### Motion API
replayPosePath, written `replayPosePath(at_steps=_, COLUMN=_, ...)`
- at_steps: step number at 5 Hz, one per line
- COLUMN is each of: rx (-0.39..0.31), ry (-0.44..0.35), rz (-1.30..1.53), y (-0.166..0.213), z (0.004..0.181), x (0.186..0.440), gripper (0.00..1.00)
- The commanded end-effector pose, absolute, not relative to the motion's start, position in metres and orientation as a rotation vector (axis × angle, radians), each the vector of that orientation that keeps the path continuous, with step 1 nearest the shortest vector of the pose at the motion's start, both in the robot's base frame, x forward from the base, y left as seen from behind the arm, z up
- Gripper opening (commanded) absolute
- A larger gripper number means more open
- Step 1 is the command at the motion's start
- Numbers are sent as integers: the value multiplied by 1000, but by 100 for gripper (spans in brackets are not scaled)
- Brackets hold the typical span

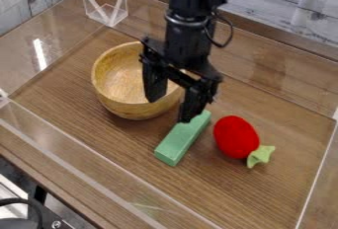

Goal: Put the green object in the brown bowl

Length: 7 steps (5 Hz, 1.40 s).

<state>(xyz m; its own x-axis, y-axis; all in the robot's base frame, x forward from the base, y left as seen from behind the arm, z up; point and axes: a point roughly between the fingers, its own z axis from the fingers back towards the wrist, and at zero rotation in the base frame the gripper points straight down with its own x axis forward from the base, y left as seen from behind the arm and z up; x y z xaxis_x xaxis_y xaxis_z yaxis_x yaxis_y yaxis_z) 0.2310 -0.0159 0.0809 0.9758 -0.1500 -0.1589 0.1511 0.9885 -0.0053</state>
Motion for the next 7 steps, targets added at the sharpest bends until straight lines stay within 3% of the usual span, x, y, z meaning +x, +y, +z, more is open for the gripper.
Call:
replayPosePath(at_steps=1, rx=16, ry=147, rz=-189, y=-20, z=74, x=235, gripper=100)
replayPosePath(at_steps=3, rx=24, ry=171, rz=-202, y=-18, z=30, x=233, gripper=100)
replayPosePath(at_steps=4, rx=21, ry=170, rz=-138, y=-15, z=35, x=233, gripper=0)
replayPosePath(at_steps=7, rx=13, ry=161, rz=-96, y=-29, z=56, x=225, gripper=0)
